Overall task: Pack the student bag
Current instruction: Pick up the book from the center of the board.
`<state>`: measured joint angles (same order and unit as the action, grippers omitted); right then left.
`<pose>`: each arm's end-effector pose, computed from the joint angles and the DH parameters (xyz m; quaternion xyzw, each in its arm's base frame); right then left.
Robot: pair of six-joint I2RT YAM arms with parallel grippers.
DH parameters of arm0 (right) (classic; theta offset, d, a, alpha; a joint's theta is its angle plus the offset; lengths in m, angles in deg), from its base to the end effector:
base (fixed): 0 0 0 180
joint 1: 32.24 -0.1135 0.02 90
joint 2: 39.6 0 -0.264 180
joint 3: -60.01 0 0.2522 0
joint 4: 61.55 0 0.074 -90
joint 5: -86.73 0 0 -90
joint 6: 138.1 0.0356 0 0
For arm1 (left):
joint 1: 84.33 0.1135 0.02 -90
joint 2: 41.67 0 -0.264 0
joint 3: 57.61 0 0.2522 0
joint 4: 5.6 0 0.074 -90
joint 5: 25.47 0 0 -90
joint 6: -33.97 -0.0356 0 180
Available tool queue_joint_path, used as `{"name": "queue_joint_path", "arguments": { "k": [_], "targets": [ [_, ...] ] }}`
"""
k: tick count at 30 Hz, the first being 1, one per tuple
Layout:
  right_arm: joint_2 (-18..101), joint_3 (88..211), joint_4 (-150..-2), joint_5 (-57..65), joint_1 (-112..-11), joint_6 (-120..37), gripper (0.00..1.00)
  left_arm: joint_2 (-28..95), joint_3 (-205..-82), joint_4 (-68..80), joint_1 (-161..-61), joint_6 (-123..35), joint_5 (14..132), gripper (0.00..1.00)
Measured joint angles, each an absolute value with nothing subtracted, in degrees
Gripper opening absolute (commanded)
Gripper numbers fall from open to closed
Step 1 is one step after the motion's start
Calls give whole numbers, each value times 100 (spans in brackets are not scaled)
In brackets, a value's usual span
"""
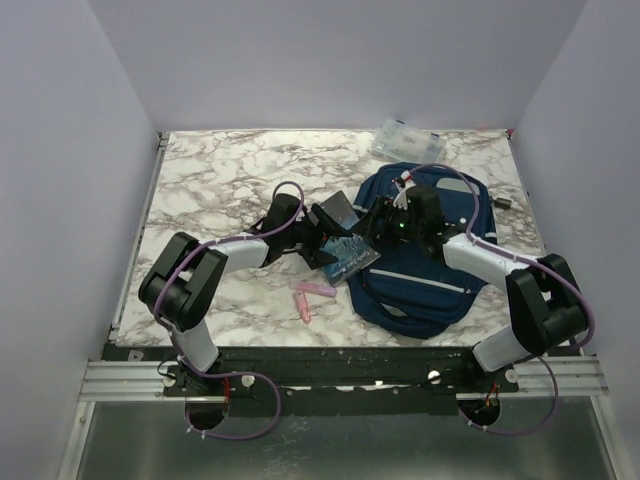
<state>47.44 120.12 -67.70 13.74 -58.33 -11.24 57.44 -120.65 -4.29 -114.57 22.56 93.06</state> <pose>0.2844 0.1509 0.2040 0.0114 0.8723 0.3570 0.3341 0.2932 -0.1906 0.1618 -0.2561 0.8373 -0.4779 0.0703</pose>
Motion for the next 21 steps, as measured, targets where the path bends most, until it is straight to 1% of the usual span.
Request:
{"name": "queue_joint_path", "arguments": {
  "k": [3, 6, 7, 9, 11, 13, 15, 17, 18, 19, 20, 21],
  "targets": [
    [4814, 12060, -6850, 1726, -5656, -1323, 72, 5796, -12026, -621, -11462, 2258, 9374, 89],
    [4923, 12163, -6966, 2050, -5536, -1552, 64, 5827, -11971, -776, -11486, 2265, 9381, 89],
    [4980, 12224, -7025, 2139, -5507, -1659, 64, 5827, -11956, -807, -11484, 2267, 9387, 89],
    [5103, 12289, -7146, 2325, -5470, -1917, 73, 5827, -11938, -951, -11484, 2293, 9398, 88],
    [5205, 12292, -7189, 2441, -5490, -2110, 76, 5853, -11938, -1069, -11494, 2289, 9398, 88],
    [5212, 12307, -7255, 2360, -5523, -2252, 74, 5875, -11908, -1154, -11497, 2274, 9411, 88],
    [5238, 12344, -7336, 2305, -5549, -2346, 70, 5882, -11866, -1253, -11501, 2260, 9409, 88],
    [5313, 12362, -7327, 2347, -5558, -2405, 63, 5890, -11838, -1336, -11505, 2258, 9405, 88],
    [5341, 12346, -7279, 2384, -5555, -2407, 57, 5897, -11833, -1366, -11508, 2256, 9405, 87],
    [5365, 12292, -7170, 2436, -5553, -2385, 45, 5906, -11829, -1403, -11510, 2256, 9405, 87],
    [5396, 12209, -7036, 2500, -5542, -2337, 28, 5914, -11827, -1449, -11510, 2256, 9407, 86],
    [5444, 12117, -6907, 2559, -5533, -2276, 16, 5917, -11827, -1504, -11510, 2256, 9411, 86]
  ]
}}
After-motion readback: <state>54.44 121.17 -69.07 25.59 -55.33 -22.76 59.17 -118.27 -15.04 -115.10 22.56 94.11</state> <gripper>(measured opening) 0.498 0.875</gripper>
